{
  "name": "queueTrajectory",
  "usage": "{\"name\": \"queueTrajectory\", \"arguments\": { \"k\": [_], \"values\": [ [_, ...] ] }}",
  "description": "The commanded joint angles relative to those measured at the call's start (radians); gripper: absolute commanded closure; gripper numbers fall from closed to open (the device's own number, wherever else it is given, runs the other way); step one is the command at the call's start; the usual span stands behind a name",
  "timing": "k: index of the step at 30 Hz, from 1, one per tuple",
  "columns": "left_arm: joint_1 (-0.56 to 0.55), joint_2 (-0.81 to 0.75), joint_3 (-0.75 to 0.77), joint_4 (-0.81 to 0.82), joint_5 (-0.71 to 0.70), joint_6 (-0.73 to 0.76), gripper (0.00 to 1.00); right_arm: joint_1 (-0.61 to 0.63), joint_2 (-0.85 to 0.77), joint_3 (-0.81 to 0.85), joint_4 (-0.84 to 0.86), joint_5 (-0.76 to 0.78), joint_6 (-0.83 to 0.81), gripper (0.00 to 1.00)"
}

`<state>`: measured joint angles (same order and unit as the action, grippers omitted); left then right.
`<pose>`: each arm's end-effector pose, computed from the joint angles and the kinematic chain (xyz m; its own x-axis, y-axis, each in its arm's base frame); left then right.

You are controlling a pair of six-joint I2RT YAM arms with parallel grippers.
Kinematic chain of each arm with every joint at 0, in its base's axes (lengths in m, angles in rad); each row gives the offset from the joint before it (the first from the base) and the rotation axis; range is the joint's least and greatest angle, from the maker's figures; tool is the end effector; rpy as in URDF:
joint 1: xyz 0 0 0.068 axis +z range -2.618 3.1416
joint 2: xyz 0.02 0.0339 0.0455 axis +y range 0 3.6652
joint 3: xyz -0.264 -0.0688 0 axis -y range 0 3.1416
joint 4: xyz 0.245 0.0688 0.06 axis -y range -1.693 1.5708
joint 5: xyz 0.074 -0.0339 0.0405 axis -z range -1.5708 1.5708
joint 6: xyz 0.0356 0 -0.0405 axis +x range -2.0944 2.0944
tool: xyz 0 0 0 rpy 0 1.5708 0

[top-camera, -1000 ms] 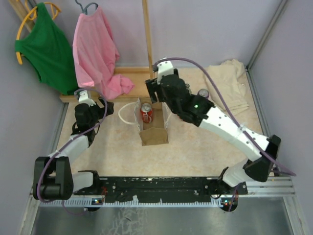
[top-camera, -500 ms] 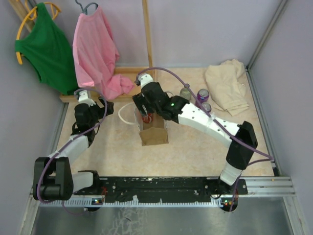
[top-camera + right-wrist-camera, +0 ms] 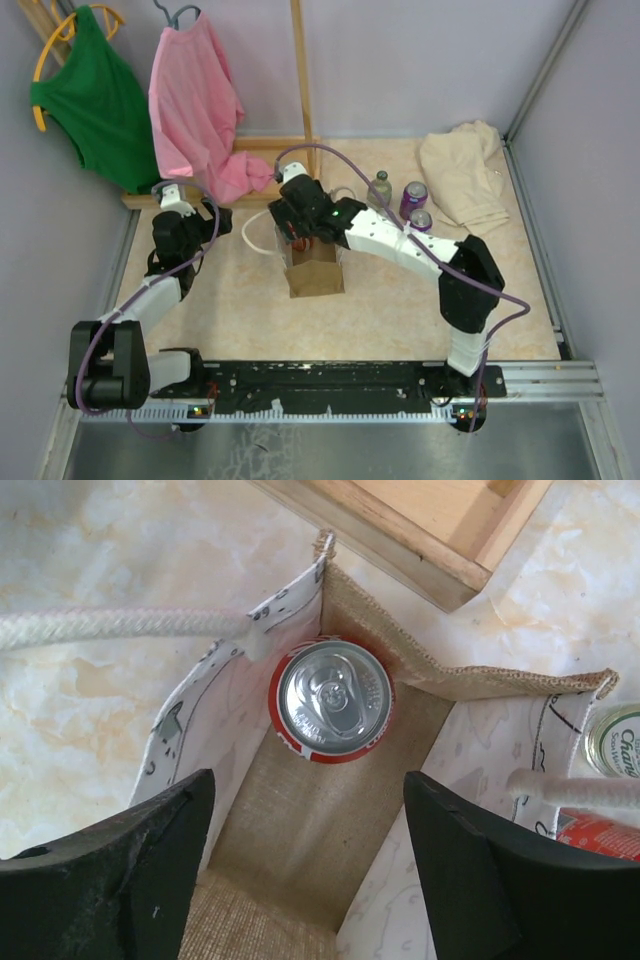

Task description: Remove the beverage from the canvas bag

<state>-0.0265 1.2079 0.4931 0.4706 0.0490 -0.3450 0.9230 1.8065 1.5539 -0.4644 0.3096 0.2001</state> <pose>0.2568 -0.0086 0.2185 -0.2525 -0.3312 -0.9091 -0.0121 0.9406 -0.3393 0.2592 0.3245 0.2962 -0.5120 -0.3629 -0.7785 -0.5297 0.8469 -0.0464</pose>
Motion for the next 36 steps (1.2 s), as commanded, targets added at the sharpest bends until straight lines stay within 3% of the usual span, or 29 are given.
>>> {"name": "queueTrajectory", "arguments": {
  "k": [1, 8, 29, 32, 36],
  "values": [
    [-0.006, -0.002, 0.022, 0.008, -0.007, 0.007, 0.00, -0.037, 0.022, 0.023, 0.054, -0.042, 0.036, 0.19],
    [-0.006, 0.007, 0.021, 0.010, -0.004, 0.004, 0.00, -0.058, 0.069, 0.034, 0.067, -0.070, 0.045, 0.12],
    [-0.005, 0.012, 0.019, 0.010, -0.005, 0.008, 0.00, -0.069, 0.224, 0.116, 0.073, -0.041, 0.027, 0.16],
    [-0.006, 0.011, 0.020, 0.008, -0.005, 0.008, 0.00, -0.070, 0.236, 0.119, 0.072, -0.035, 0.028, 0.19],
    [-0.006, 0.009, 0.018, 0.008, -0.005, 0.006, 0.00, -0.070, 0.239, 0.119, 0.070, -0.018, 0.027, 0.33]
  ]
}}
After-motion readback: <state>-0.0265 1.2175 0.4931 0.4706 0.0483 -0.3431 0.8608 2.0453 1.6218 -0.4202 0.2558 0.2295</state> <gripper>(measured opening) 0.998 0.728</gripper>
